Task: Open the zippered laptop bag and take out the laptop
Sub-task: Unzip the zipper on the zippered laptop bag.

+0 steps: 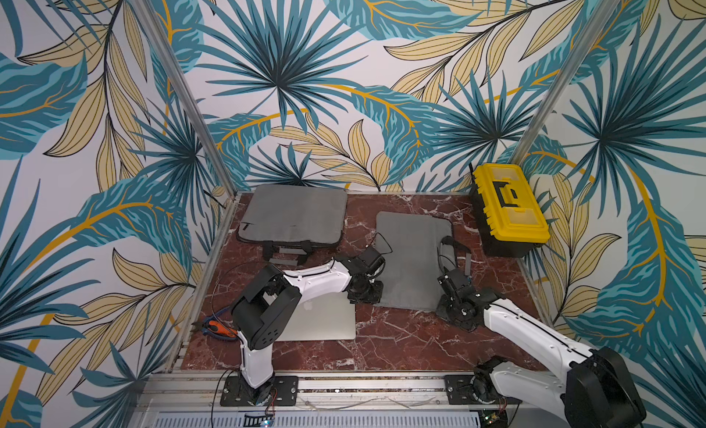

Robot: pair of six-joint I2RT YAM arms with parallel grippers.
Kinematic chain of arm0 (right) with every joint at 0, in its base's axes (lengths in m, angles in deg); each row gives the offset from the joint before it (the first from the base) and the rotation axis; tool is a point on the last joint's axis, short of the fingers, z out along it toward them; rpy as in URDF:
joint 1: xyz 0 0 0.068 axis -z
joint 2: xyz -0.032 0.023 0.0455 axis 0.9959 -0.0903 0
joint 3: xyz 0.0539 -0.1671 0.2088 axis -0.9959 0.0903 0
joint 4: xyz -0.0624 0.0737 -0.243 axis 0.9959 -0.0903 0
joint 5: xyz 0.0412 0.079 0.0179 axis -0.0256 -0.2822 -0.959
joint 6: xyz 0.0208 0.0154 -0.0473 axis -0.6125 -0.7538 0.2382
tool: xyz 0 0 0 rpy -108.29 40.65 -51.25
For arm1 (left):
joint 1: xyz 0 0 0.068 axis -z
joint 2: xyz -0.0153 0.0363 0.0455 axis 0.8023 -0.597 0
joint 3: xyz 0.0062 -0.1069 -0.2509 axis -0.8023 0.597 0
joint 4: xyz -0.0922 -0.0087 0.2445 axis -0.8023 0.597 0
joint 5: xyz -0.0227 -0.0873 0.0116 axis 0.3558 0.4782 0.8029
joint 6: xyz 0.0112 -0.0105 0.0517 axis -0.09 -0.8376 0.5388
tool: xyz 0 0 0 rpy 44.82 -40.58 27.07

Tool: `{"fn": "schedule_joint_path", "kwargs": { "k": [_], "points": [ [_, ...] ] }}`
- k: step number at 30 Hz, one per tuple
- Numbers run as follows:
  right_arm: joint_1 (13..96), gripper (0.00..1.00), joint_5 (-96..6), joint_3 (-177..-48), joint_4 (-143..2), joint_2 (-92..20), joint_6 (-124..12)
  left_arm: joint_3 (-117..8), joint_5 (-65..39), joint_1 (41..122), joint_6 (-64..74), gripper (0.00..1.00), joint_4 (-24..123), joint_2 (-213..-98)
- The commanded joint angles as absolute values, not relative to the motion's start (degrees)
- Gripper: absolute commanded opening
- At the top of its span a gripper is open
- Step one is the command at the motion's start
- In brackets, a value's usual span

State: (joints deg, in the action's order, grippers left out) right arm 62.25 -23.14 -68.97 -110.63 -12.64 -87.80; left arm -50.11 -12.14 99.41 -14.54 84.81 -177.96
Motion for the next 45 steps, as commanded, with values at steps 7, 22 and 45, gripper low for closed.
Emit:
{"fn": "schedule_joint_path", "kwargs": {
  "k": [7, 22, 45],
  "points": [
    [65.7, 0.0, -16.8, -70.1, -115.1, -12.4, -88.3, -51.7, -20.9, 95.9, -10.3, 0.0, 89.5, -175.3],
    [68.3, 0.0, -20.1, -72.7, -117.2, -13.0, -81.0, -58.1, -32.8, 90.5, 0.8, 0.0, 91.7, -174.6],
    [54.0, 0.0, -26.8, -81.1, -92.8, -33.9, -92.0, -79.2, -29.7, 79.9, 7.7, 0.06, 83.4, -191.4]
  ]
}}
